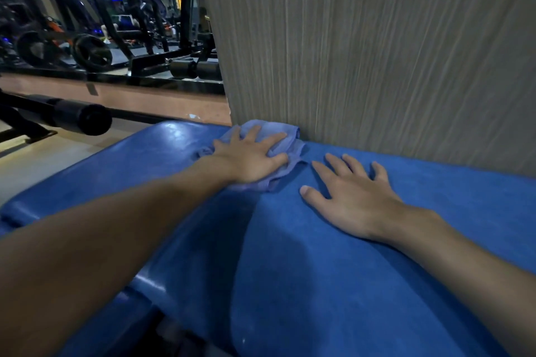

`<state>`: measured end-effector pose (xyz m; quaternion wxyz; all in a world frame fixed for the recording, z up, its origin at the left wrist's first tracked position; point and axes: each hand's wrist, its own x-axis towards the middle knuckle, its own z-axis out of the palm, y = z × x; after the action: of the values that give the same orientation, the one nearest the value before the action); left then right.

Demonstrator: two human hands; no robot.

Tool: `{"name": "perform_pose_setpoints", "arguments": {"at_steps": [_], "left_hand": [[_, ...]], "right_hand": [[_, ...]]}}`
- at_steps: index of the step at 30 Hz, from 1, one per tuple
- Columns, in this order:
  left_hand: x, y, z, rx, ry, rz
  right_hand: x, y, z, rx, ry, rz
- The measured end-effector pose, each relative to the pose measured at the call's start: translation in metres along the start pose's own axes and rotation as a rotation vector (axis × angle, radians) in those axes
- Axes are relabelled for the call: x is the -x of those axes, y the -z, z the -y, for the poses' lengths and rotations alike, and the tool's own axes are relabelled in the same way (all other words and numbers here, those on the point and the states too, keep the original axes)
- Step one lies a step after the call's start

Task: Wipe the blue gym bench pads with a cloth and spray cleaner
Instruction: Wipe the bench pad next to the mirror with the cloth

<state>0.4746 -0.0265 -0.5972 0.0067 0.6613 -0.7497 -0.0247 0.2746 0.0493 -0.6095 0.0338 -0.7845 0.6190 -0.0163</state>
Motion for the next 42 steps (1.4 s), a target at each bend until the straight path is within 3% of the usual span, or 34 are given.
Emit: {"name": "perform_pose_setpoints", "arguments": {"at_steps": [5,13,18,22,33,37,42], "left_hand": [[-0.005,-0.002,0.003,-0.003,-0.037,-0.018],[0.113,-0.007,0.036,-0.017,-0.07,-0.05],[0.162,-0.006,0.059,-0.051,-0.075,-0.044],[0.14,-0.008,0.056,-0.019,-0.061,-0.045],[-0.018,0.002,0.035,0.025,-0.033,-0.037],[-0.013,-0.003,0.039,0.01,-0.042,-0.071],[0.055,-0.007,0.052,0.013,-0.031,-0.084]], "right_hand": [[0.003,0.002,-0.001,-0.024,0.0,-0.006],[0.009,0.006,0.002,-0.046,-0.03,0.017],[0.009,0.02,0.014,0.233,-0.038,-0.001],[0.0,0.02,0.029,-0.021,-0.025,0.019],[-0.003,0.001,0.032,-0.01,0.001,-0.016],[-0.003,0.003,0.031,-0.029,-0.002,-0.019],[-0.001,0.004,0.032,-0.046,-0.012,-0.011]]}}
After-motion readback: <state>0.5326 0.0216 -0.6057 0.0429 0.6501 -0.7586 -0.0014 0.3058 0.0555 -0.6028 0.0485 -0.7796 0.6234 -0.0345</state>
